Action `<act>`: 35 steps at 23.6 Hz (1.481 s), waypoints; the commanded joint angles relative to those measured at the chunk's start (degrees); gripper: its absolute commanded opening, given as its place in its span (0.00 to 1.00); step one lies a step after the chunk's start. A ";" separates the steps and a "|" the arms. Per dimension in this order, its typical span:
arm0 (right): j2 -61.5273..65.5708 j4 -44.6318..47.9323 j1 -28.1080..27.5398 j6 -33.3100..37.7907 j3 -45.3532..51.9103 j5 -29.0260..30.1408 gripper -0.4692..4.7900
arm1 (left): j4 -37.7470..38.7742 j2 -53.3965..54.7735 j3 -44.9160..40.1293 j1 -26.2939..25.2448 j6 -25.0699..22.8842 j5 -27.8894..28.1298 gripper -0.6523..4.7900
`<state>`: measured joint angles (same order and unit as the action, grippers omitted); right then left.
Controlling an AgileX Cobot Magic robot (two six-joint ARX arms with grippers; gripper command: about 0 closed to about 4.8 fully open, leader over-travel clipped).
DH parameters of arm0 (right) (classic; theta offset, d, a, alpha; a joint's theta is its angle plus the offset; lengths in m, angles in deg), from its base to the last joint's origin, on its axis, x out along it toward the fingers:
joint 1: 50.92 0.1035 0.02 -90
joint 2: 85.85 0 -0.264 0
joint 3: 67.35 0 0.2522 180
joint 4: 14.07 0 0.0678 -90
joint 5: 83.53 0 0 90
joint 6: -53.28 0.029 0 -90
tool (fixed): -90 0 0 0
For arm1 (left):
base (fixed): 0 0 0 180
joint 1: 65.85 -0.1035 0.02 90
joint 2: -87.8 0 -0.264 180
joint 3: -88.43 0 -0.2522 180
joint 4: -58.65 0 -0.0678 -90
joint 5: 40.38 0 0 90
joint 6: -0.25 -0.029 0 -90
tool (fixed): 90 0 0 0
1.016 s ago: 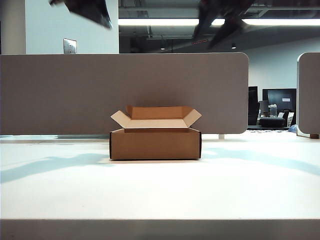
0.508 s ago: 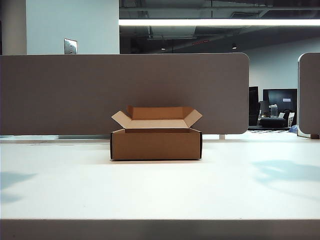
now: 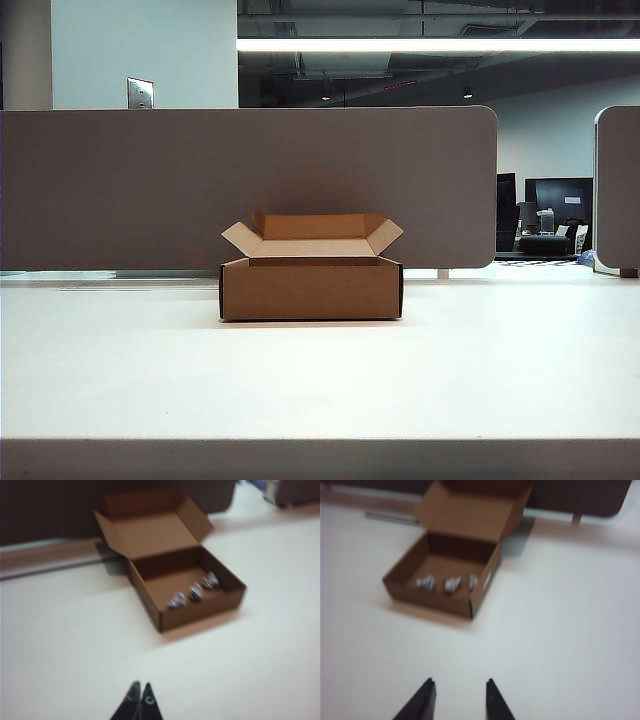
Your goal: Pick up all the paper balls on the table and put them in the paper box.
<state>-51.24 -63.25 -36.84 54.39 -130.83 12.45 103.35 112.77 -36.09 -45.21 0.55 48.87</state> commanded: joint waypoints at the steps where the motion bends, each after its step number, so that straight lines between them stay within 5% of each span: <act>1: -5.77 9.16 0.00 0.22 9.16 -2.51 0.36 | -4.50 0.00 -3.06 -0.04 0.59 -0.63 0.12; 5: -12.17 7.19 0.00 0.59 16.20 -2.75 0.36 | -4.94 0.07 -6.51 -0.15 5.20 0.98 0.12; 8: -16.13 8.76 -0.02 0.52 20.04 -6.82 0.36 | -9.84 -0.26 -10.62 -0.17 1.29 0.66 0.12; 9: -18.78 10.19 -0.04 0.13 22.25 -7.69 0.33 | -14.29 -0.94 -13.99 -0.17 -0.59 0.55 0.12; 11: -23.26 13.29 -0.02 0.15 26.25 -7.56 0.09 | -22.84 -3.06 -19.93 -0.17 -0.48 0.07 0.11; 14: -28.70 16.22 -0.02 0.15 31.43 -7.56 0.09 | -30.38 -6.23 -25.83 -0.20 -0.48 -0.66 0.11; 24: -34.69 27.30 -0.09 -1.18 42.14 -7.28 0.09 | -34.71 -13.79 -35.04 -0.24 -0.26 -0.52 0.11; 35: -34.67 31.17 -0.04 -1.18 49.64 -5.95 0.09 | -26.84 -24.81 -39.21 -0.46 -0.28 1.81 0.11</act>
<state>-85.75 -33.39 -36.88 53.42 -81.54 6.68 77.01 87.86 -74.52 -45.67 0.26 51.12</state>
